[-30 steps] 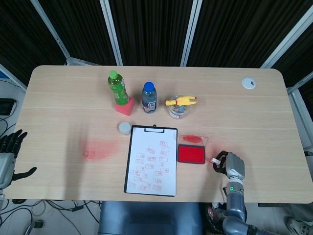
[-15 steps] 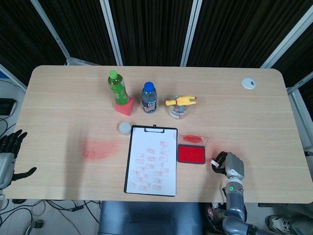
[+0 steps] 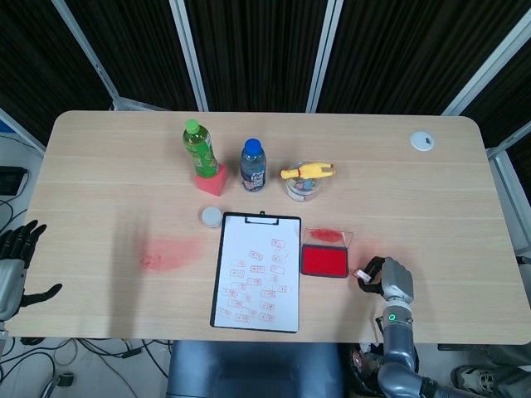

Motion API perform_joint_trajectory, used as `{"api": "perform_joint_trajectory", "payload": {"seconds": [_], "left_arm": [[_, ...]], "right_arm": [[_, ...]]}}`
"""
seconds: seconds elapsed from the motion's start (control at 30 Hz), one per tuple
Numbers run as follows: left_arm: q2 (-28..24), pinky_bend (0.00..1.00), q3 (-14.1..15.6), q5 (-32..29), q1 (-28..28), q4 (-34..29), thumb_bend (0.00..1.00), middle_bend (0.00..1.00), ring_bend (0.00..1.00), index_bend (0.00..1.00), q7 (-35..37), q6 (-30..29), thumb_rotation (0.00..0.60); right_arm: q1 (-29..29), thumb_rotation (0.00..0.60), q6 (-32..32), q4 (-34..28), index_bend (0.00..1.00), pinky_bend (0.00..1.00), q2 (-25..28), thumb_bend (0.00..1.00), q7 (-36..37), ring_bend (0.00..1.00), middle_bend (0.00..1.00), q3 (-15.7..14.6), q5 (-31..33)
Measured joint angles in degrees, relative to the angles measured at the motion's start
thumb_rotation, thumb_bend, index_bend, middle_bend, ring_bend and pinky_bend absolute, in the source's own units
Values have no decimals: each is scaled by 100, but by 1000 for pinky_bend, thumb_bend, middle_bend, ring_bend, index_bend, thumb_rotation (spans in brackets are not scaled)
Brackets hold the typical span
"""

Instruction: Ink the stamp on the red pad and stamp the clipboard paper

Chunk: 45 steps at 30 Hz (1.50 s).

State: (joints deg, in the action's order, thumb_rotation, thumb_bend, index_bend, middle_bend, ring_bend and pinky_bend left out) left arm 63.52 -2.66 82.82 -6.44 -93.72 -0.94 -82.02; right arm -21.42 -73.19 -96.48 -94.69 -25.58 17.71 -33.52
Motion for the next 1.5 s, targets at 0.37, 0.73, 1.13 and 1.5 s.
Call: {"api": "perform_joint_trajectory", "payload": {"seconds": [0.37, 0.73, 1.13, 1.5], "left_arm": [[-9, 0, 5, 3, 2, -5, 44, 0, 0, 0, 4, 4, 600], [-10, 0, 4, 4, 4, -7, 44, 0, 0, 0, 4, 3, 600], [-11, 0, 1, 6, 5, -4, 44, 0, 0, 0, 16, 1, 600], [-13, 0, 1, 6, 6, -3, 44, 0, 0, 0, 21, 0, 600]], "right_arm": [[-88, 600, 54, -122, 769, 870, 109, 329, -101, 841, 571, -6, 218], [-136, 600, 45, -145, 741, 870, 147, 325, -73, 842, 548, -52, 225], [-195, 600, 64, -147, 693, 870, 171, 314, -114, 840, 507, -140, 252], [-242, 600, 69, -172, 645, 870, 195, 305, -138, 838, 466, -188, 281]]}}
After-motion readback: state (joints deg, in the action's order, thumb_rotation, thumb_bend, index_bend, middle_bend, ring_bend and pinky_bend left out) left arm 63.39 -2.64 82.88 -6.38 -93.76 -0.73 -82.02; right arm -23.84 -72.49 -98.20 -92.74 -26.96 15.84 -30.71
